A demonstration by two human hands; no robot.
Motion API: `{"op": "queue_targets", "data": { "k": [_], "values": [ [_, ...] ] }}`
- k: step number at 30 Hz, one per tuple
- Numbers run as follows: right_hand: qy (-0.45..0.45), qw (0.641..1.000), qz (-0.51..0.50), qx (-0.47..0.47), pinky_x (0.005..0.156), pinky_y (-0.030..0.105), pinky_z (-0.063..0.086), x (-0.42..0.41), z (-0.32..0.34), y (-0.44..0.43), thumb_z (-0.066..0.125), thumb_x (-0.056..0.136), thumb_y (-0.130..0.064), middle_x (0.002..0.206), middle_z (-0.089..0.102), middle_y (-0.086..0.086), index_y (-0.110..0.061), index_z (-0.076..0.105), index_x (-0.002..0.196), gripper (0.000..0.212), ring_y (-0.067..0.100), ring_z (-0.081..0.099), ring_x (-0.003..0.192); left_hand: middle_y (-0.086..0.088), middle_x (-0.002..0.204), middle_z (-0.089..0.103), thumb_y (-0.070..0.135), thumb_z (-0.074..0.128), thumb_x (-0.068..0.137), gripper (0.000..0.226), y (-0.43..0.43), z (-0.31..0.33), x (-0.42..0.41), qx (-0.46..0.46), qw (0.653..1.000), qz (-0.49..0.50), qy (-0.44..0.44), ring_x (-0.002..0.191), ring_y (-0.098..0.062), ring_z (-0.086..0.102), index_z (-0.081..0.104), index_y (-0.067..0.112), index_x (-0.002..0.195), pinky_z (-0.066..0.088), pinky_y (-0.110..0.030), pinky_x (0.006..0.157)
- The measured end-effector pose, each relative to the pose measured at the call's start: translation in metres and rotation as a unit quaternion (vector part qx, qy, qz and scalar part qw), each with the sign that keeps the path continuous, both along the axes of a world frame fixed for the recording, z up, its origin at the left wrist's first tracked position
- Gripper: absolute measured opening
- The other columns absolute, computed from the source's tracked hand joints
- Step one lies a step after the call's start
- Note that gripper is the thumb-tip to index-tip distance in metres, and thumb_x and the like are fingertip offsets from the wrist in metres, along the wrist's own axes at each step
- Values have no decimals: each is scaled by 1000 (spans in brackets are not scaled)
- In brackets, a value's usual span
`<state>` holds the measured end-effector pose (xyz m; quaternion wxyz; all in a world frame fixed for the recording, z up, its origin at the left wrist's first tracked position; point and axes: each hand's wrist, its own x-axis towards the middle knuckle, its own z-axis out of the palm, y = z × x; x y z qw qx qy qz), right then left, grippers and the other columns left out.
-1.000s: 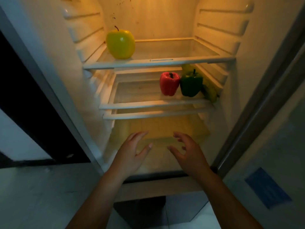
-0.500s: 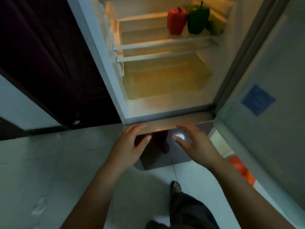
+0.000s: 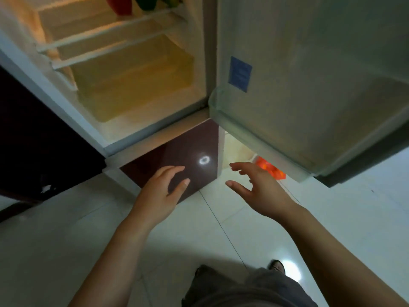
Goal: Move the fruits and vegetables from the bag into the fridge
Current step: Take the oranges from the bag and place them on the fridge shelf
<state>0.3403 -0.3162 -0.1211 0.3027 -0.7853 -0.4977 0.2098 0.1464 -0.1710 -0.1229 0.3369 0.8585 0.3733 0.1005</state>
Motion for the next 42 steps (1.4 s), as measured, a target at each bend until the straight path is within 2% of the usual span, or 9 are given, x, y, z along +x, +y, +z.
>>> {"op": "queue_targets", "data": {
  "k": [4,9,13,18,22,25,31,38,42],
  "values": [
    [-11,1000,-12,-9,93,22,42,28,-1,-60,52,85,-51,132,52,-8,-27,46,131,52,9,51,116,9,137,44,45,49,90,42,-46,2,43,4,999,-48,14,122,-9,45,50,29,129,42,-27,96],
    [-6,999,-40,-22,91,21,42,88,-5,-161,51,86,-52,131,52,-9,-28,43,133,54,9,52,114,9,134,46,39,51,91,41,-149,-6,120,-7,993,-113,20,117,-2,44,52,25,129,38,-20,93],
    [-15,998,-52,-22,90,19,38,145,-9,-254,53,86,-51,128,54,-9,-26,44,131,52,10,51,113,16,125,46,38,53,91,39,-242,-17,183,-14,990,-137,9,112,4,42,53,26,127,32,-15,96],
    [-24,996,-78,-29,86,17,36,211,-10,-346,52,88,-49,128,53,-9,-27,43,132,50,7,50,112,10,130,49,42,53,89,39,-332,-29,268,-17,985,-173,9,117,-6,48,53,29,126,36,-22,100],
    [-9,995,-93,-40,87,15,35,250,-10,-396,51,88,-52,129,51,-11,-30,40,134,52,4,50,112,10,131,49,47,51,89,41,-377,-26,313,-11,984,-178,0,121,-5,45,52,29,126,35,-25,103],
    [3,992,-117,-39,88,17,40,281,-15,-419,51,87,-53,129,51,-13,-30,39,134,54,3,50,110,10,131,49,46,51,89,39,-394,-27,340,-14,983,-182,9,121,-6,46,52,31,125,38,-29,104],
    [38,982,-185,-15,88,20,44,345,-25,-440,53,87,-51,124,53,-15,-30,42,133,52,-2,49,101,13,126,50,37,55,90,35,-403,-30,410,-32,977,-209,20,114,-4,47,54,29,124,35,-17,93],
    [29,975,-218,-40,86,20,43,472,-37,-427,52,88,-48,124,54,-11,-26,46,130,48,1,49,100,10,123,54,39,56,89,34,-382,-51,556,-75,969,-234,18,110,-5,51,55,29,121,41,-23,92],
    [12,975,-211,-62,86,22,45,544,-32,-396,50,88,-50,125,54,-10,-27,46,130,48,3,51,102,6,126,54,39,54,90,36,-351,-55,637,-44,965,-253,47,115,-5,47,54,26,124,30,-14,90]
  ]
}}
